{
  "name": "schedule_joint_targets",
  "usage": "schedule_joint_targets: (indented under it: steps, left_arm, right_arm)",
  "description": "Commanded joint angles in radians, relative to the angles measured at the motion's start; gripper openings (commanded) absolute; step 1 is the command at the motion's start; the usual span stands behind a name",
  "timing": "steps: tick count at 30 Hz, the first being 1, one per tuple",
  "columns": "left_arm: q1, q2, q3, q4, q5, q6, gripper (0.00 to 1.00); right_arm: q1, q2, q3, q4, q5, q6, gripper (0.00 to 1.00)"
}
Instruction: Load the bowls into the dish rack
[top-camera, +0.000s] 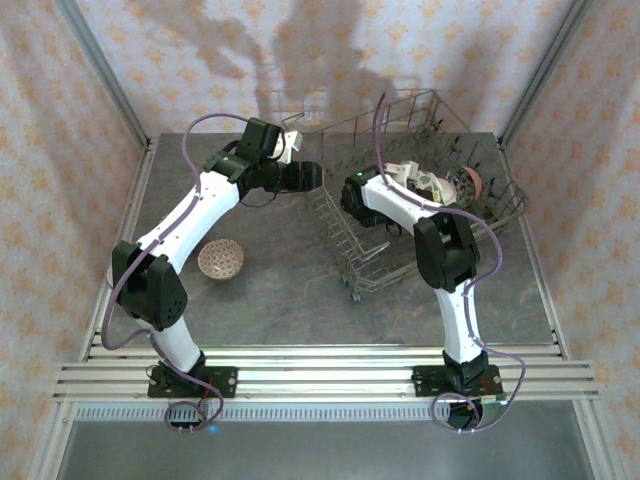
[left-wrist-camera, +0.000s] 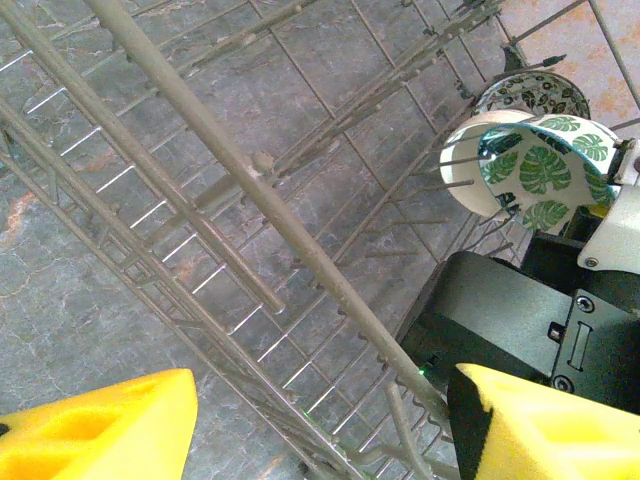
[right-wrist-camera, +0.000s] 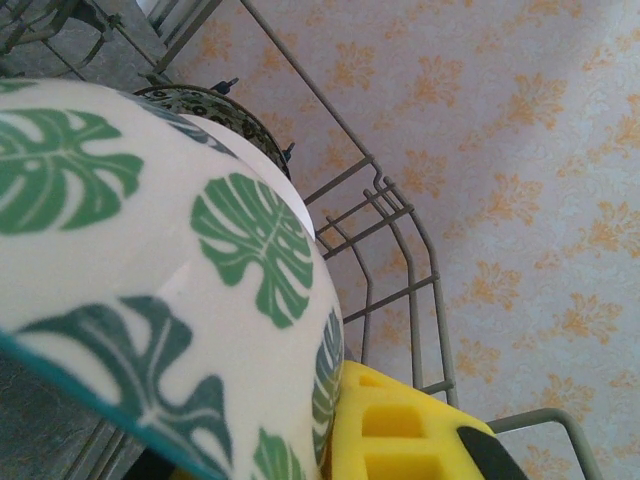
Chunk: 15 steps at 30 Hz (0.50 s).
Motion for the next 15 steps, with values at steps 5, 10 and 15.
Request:
schedule_joint_targets:
  steps: [5, 10, 15]
  left_arm:
    - [-0.005, -0.016, 0.018, -0.032, 0.009, 0.009, 0.68]
    - [-0.007, -0.019, 0.017, -0.035, 0.004, 0.007, 0.68]
    - [-0.015, -0.017, 0.018, -0.035, 0.0, 0.003, 0.68]
  right_arm:
    - [0.011, 0.023, -0.007, -0.05, -0.017, -0.012, 0.0]
    - [0.011, 0.02, -0.031, 0.012, -0.041, -0.061, 0.0]
    - [0.008, 0.018, -0.027, 0.08, -0.067, -0.141, 0.05]
